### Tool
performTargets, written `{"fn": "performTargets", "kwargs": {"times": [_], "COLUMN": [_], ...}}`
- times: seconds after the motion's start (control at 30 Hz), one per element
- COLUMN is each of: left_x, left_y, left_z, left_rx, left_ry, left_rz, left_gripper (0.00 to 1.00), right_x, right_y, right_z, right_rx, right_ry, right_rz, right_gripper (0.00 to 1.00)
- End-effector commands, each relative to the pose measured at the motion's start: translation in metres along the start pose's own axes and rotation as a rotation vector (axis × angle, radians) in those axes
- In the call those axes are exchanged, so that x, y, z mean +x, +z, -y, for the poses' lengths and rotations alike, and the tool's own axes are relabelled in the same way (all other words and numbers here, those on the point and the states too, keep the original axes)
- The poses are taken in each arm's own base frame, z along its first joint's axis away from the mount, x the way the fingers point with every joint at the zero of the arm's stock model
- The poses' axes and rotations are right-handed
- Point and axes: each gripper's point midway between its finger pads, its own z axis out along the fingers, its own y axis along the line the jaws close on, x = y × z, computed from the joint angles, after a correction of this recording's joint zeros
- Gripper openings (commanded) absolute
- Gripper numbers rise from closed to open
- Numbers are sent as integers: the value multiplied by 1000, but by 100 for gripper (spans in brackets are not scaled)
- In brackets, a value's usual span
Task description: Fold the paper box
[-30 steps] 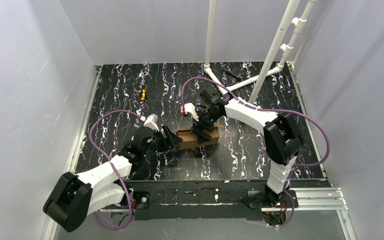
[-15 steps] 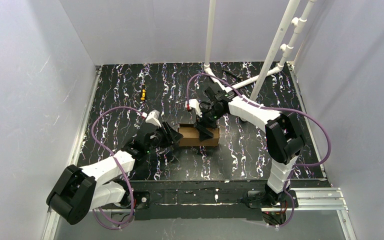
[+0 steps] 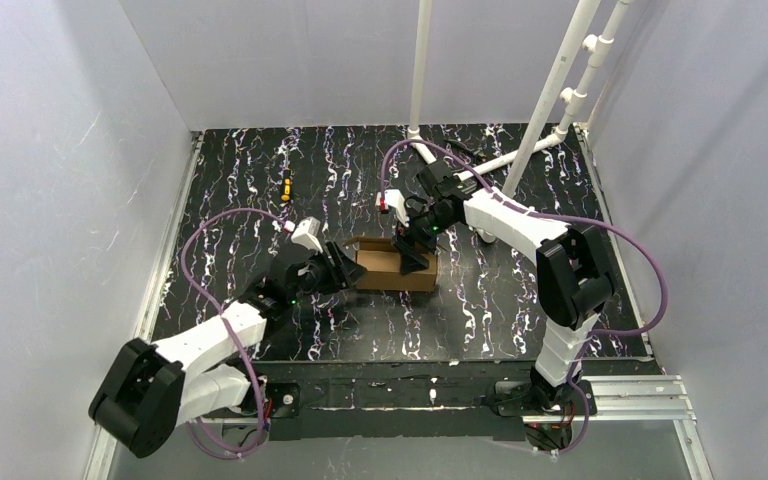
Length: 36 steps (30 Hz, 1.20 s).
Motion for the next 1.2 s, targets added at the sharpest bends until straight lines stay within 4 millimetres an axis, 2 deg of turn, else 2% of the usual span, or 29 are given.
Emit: {"fn": "performTargets", "kwargs": {"times": [0.0,0.1,0.17,0.3,0.43,0.5,0.57,0.63,0.7,0.73,0.83,0.93,1.07,1.17], "left_x": [-13,-20,-29,-59,-85,-94,-99,-95,-83,-73,-44,-26,-15,-11], "left_y": [-23,-37,-45,-57,-57,-53,-49,-44,-39,-38,-37,-39,-33,-19], "left_z": [13,6,-6,-28,-21,-17,-11,-9,-12,-14,-10,-6,1,2], "left_rx": [64,49,3,-51,-27,-23,-10,2,2,2,33,63,94,82], "left_ry": [16,-5,-34,-140,-191,-209,-226,-255,-333,-376,-406,-330,-233,-189], "left_rz": [36,76,117,200,207,197,178,142,95,63,-21,-60,-123,-167], "left_gripper": [52,60,69,80,79,71,69,61,46,45,44,49,59,60], "right_x": [-27,-24,-23,-17,-10,-8,-9,-13,-17,-19,-19,-19,-21,-23], "right_y": [-18,-17,-17,-16,-10,-8,-8,-10,-13,-13,-12,-11,-11,-12], "right_z": [2,1,0,-4,-11,-11,-11,-11,-10,-9,-4,-2,-4,-4], "right_rx": [62,65,65,68,75,85,87,91,96,100,115,116,107,103], "right_ry": [-58,-61,-69,-87,-118,-128,-132,-138,-146,-146,-132,-123,-115,-113], "right_rz": [73,75,73,74,65,57,56,61,67,70,62,57,63,65], "right_gripper": [85,85,85,84,83,83,82,83,85,85,84,81,78,77]}}
